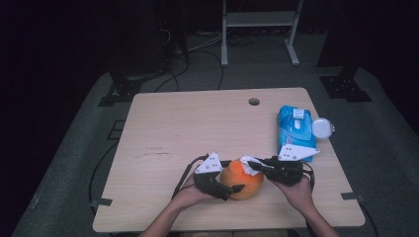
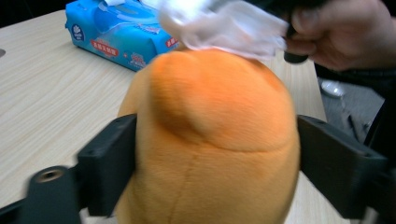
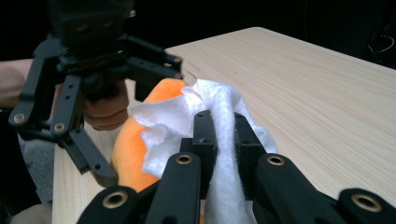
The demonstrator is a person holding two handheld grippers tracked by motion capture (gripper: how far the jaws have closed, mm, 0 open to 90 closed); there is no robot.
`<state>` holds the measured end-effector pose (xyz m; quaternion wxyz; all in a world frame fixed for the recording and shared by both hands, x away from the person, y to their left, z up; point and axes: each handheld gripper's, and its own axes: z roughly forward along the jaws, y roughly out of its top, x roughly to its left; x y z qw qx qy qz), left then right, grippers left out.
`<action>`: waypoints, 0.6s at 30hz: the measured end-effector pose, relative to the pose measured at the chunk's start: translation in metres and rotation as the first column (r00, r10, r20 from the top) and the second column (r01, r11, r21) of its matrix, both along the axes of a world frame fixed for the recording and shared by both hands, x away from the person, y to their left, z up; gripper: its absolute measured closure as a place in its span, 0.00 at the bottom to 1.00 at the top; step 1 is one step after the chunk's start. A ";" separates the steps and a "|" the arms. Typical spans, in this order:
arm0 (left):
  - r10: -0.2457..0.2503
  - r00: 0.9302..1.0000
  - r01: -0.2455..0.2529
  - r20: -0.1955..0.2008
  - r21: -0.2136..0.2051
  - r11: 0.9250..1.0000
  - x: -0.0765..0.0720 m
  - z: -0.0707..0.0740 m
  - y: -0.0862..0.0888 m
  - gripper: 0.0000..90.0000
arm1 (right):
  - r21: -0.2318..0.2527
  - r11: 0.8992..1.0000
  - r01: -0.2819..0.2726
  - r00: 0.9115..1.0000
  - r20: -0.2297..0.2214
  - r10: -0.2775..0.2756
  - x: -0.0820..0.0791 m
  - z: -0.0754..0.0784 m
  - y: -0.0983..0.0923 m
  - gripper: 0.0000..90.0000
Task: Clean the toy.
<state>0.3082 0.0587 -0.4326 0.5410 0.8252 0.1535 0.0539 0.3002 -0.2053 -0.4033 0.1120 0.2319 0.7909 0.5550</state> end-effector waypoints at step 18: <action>0.070 0.997 -0.070 0.036 0.001 0.998 -0.003 0.000 -0.002 0.24 | 0.009 0.997 -0.080 0.996 0.025 0.080 -0.009 0.008 0.019 0.92</action>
